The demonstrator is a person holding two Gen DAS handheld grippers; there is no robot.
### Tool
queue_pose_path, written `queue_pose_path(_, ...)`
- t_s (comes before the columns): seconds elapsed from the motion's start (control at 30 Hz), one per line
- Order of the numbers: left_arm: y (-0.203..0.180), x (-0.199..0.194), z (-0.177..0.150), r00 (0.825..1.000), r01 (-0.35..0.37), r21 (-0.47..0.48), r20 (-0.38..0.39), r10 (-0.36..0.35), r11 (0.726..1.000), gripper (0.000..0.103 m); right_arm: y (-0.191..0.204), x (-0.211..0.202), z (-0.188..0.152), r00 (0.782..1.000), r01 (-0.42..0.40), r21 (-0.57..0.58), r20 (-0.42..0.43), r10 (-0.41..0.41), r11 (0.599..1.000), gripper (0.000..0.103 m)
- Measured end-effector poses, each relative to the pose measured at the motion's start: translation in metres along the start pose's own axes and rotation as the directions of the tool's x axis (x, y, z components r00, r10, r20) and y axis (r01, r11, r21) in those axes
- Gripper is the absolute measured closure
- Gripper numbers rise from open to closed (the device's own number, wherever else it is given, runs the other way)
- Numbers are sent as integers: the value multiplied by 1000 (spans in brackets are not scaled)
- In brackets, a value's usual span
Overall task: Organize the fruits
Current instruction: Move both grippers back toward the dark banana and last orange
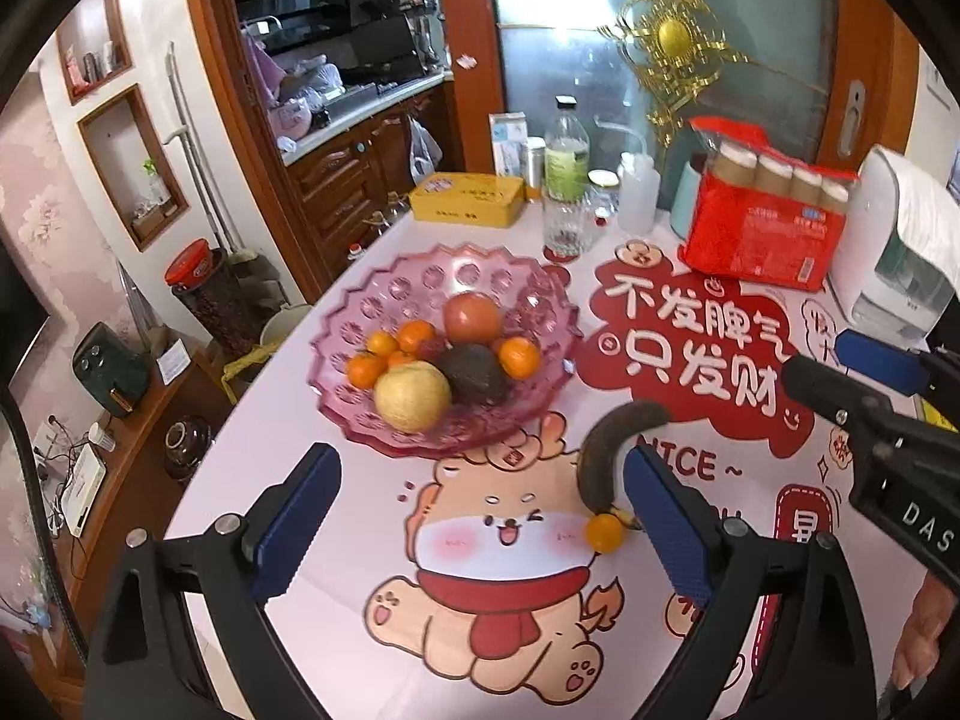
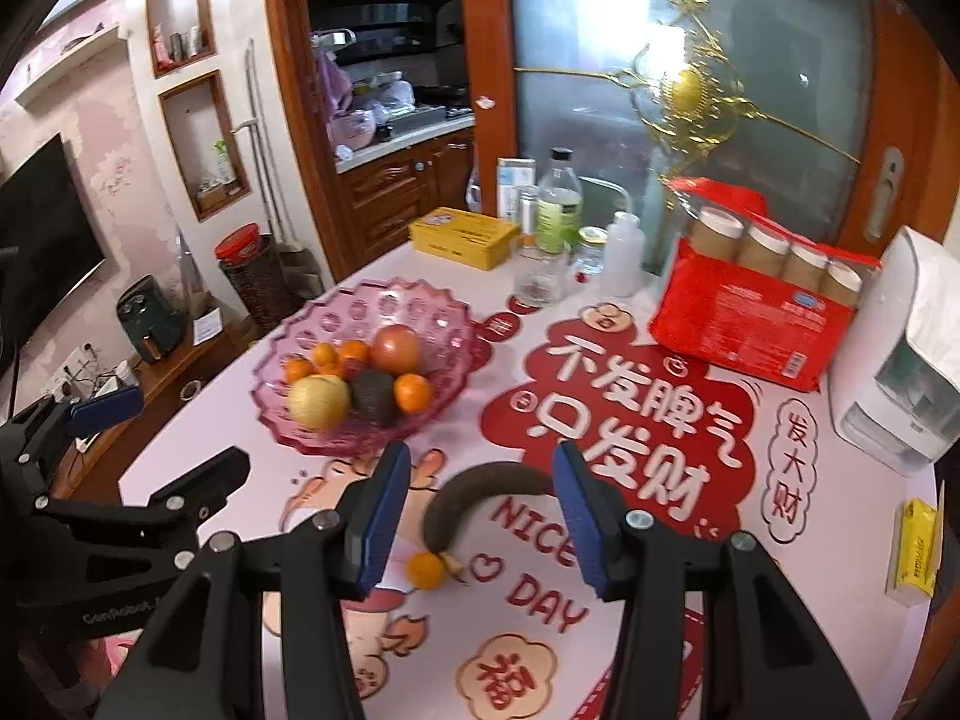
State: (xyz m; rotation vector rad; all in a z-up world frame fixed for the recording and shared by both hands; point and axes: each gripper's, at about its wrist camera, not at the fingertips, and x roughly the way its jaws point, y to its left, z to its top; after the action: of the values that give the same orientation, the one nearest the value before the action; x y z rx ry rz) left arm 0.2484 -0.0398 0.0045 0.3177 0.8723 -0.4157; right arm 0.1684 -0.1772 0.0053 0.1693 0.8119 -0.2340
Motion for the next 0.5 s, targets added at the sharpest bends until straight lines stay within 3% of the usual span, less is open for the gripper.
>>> queue_pose_path(0.37,-52,89,-14,994,67,77,-94,-59,995,9,-51,71,-42,992,27,76,-124,-17,997,53)
queue_pose_path(0.5,-66,127,-13,986,98,69,-139,-88,993,18,-60,101,-58,985,32,85,-173,-16,996,53)
